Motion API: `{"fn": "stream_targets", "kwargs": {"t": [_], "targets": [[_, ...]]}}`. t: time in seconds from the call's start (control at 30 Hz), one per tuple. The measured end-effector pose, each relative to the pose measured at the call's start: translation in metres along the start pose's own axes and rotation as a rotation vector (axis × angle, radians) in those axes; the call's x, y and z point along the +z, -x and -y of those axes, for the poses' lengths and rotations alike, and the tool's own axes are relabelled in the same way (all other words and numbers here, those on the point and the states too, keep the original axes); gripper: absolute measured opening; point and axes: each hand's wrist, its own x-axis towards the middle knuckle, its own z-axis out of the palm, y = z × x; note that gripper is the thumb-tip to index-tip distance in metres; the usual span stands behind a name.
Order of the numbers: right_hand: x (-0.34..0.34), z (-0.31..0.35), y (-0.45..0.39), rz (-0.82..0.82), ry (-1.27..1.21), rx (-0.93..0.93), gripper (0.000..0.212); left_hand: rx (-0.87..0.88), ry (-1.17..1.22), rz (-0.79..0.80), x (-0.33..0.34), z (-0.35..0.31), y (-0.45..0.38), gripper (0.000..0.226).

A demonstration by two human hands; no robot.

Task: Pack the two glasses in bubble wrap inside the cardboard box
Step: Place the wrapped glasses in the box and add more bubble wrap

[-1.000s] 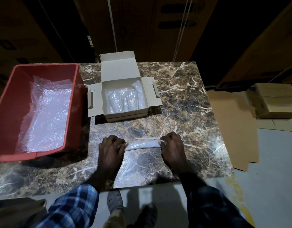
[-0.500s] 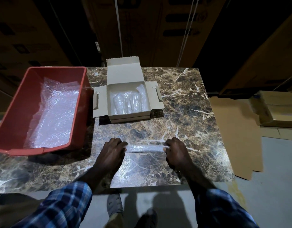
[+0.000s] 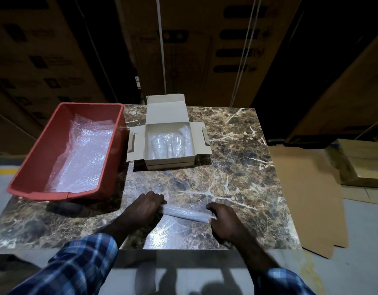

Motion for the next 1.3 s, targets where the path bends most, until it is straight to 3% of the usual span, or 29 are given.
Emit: {"fn": "stream_targets", "kwargs": {"t": [0.07,0.2,0.3,0.5,0.67,0.83,0.97,1.3], "targets": [[0.000,0.004,0.001,0.010,0.019,-0.009,0.037,-0.019,0.029,0.021,0.000,0.004,0.002,0.013],[0.001,0.015,0.004,-0.021,-0.038,0.000,0.019,0.009,0.020,0.071,-0.016,0.016,-0.003,0.023],[-0.004,0.033,0.000,-0.080,-0.168,0.002,0.005,0.014,0.020,0.001,-0.059,0.023,-0.024,0.027],[-0.024,0.104,-0.027,-0.304,-0.489,-0.039,0.021,-0.028,0.065,-0.102,-0.179,0.043,-0.090,0.033],[-0.034,0.159,-0.063,-0.443,-0.499,-0.102,0.019,-0.008,0.038,-0.175,-0.234,0.073,-0.148,0.021],[-0.013,0.193,-0.094,-0.476,-0.441,-0.111,0.013,0.027,-0.028,-0.071,-0.233,0.097,-0.184,0.024],[0.003,0.207,-0.112,-0.439,-0.397,0.036,0.019,0.063,-0.045,0.007,-0.219,0.117,-0.201,0.022],[0.013,0.218,-0.151,-0.398,-0.174,0.135,0.023,0.026,-0.050,-0.138,-0.200,0.137,-0.221,0.021]]}}
